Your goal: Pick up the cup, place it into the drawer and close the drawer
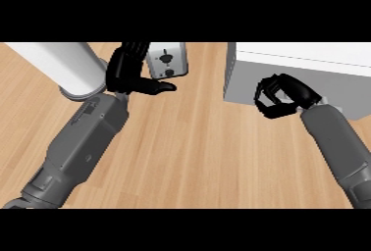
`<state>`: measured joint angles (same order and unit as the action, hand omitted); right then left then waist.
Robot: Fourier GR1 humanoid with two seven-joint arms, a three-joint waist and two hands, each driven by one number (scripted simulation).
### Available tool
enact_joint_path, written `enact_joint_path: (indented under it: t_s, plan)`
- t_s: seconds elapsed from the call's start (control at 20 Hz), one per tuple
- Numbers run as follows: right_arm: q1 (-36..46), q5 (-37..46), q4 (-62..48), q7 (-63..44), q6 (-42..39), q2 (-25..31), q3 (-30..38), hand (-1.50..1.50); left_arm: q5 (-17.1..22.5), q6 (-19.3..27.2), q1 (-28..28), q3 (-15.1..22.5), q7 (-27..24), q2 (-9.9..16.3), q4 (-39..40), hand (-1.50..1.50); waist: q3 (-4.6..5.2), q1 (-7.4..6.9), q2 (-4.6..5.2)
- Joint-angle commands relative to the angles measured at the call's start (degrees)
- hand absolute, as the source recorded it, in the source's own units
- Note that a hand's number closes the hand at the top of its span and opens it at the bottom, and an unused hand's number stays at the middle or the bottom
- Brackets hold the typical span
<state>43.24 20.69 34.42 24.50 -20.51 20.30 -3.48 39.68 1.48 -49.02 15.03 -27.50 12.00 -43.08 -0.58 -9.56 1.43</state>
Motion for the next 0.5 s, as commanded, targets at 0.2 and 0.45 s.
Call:
enact_joint_path:
  t_s: [0.2, 0.45]
  plan:
    - [9.4, -1.6, -1.1, -5.1, 3.5, 7.6, 6.3, 1.50, 0.6, -1.9, 2.5, 0.2, -0.1, 0.1, -1.5, -1.50, 0.42, -3.00, 1.24]
    - [8.8, -3.4, 0.6, -6.0, 1.0, 8.3, 7.0, 1.50, 0.9, -3.1, 2.6, 0.0, 0.0, 0.8, -2.5, -1.50, 0.45, -3.43, 1.17]
